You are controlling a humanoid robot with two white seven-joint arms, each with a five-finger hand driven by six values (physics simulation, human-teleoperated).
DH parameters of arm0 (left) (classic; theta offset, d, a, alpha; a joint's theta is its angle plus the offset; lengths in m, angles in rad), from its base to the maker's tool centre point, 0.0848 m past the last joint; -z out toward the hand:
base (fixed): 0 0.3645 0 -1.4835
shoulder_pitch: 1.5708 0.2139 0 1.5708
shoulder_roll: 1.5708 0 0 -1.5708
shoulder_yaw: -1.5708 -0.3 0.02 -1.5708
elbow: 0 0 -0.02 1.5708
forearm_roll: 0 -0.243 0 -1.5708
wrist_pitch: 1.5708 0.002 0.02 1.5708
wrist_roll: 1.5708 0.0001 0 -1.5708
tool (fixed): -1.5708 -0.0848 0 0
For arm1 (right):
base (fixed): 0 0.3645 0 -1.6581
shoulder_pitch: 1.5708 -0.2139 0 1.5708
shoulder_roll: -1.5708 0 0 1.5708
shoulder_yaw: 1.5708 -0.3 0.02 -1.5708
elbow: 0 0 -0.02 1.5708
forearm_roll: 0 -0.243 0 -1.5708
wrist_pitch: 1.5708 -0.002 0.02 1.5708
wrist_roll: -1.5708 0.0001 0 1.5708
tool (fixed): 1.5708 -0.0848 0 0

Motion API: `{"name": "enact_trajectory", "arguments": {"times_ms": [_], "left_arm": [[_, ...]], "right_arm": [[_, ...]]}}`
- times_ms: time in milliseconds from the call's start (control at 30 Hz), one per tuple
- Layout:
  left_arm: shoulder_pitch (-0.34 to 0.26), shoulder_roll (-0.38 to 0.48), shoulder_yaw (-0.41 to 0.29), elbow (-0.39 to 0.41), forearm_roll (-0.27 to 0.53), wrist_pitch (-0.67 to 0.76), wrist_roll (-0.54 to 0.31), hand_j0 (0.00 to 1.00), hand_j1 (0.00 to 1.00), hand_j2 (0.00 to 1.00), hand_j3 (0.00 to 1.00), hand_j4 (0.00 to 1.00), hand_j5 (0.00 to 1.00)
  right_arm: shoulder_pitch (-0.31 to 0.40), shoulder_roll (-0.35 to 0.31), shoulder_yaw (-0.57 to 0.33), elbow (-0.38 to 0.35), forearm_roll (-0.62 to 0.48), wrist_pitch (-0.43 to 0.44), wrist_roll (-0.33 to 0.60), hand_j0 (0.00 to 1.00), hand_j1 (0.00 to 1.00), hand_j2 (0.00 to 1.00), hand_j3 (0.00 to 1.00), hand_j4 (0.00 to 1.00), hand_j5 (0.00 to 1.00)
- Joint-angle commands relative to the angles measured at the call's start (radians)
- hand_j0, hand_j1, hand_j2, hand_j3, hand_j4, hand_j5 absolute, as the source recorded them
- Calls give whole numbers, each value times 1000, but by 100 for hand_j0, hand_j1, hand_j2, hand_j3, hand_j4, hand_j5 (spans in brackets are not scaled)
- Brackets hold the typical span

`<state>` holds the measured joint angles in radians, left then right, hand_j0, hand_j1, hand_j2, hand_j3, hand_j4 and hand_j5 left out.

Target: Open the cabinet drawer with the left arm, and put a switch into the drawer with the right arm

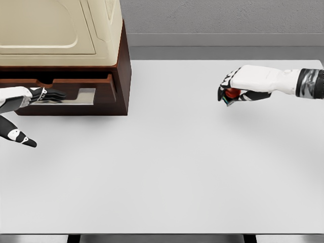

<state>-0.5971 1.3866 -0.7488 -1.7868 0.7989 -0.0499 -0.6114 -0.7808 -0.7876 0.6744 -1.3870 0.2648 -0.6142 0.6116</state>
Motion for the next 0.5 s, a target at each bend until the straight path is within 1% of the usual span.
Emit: {"name": "enact_trajectory", "arguments": {"times_ms": [0, 167, 400, 467], "left_arm": [[0, 12, -49, 21, -239, -13, 1, 100, 100, 100, 100, 100, 100], [0, 46, -49, 21, -224, -15, 1, 100, 100, 100, 100, 100, 100], [10, 52, -50, 21, -224, -15, 1, 100, 100, 100, 100, 100, 100], [10, 63, -49, 21, -219, -15, 1, 100, 100, 100, 100, 100, 100]], "right_arm": [[-2, 16, -1, -14, -7, 3, -1, 53, 53, 53, 53, 53, 53], [-18, 45, -1, -17, -12, 3, -1, 53, 53, 53, 53, 53, 53], [-35, 80, 1, -18, -19, 3, -1, 53, 53, 53, 53, 53, 53], [-40, 87, 1, -32, -25, 3, -1, 53, 53, 53, 53, 53, 53]]}}
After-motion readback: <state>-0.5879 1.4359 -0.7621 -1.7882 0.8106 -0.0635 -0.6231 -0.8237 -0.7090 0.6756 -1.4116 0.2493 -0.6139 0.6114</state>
